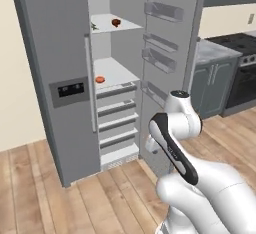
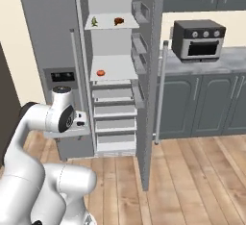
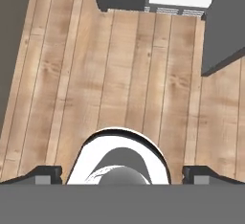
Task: Gather the eggplant and squash from the fridge and place them on a tray on the dining counter. Then gather the chicken drumstick and fish from the fridge and place them on the other tray.
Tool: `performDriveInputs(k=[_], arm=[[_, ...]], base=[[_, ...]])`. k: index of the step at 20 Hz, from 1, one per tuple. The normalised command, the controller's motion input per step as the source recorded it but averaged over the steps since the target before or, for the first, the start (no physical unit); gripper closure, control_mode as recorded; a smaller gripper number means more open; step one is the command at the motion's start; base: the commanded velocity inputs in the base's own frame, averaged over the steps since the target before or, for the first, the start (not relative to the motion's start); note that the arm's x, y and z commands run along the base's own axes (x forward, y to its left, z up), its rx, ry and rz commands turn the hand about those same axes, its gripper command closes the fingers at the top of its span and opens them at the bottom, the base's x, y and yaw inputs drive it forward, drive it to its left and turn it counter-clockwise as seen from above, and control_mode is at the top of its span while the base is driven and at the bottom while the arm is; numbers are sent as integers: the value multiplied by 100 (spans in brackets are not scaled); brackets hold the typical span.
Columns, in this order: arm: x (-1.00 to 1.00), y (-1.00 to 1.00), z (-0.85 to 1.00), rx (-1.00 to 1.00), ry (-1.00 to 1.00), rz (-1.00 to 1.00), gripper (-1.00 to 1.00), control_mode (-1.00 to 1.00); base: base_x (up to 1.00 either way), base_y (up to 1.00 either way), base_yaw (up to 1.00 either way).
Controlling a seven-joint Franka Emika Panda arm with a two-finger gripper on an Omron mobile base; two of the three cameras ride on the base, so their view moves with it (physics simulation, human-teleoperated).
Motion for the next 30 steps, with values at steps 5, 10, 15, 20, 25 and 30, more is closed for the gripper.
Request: performDriveInputs(k=[5, 10, 15, 20, 25, 30], arm=[[0, 0, 0, 0, 0, 0, -100, 100], [0, 0, 0, 0, 0, 0, -100, 100], [0, 0, 0, 0, 0, 0, -100, 100], [0, 0, 0, 0, 0, 0, -100, 100], [0, 0, 0, 0, 0, 0, -100, 100], [0, 0, 0, 0, 0, 0, -100, 100]], base=[[100, 20, 10], [100, -14, 17], [100, -21, 14], [56, -3, 4], [0, 0, 0], [0, 0, 0]])
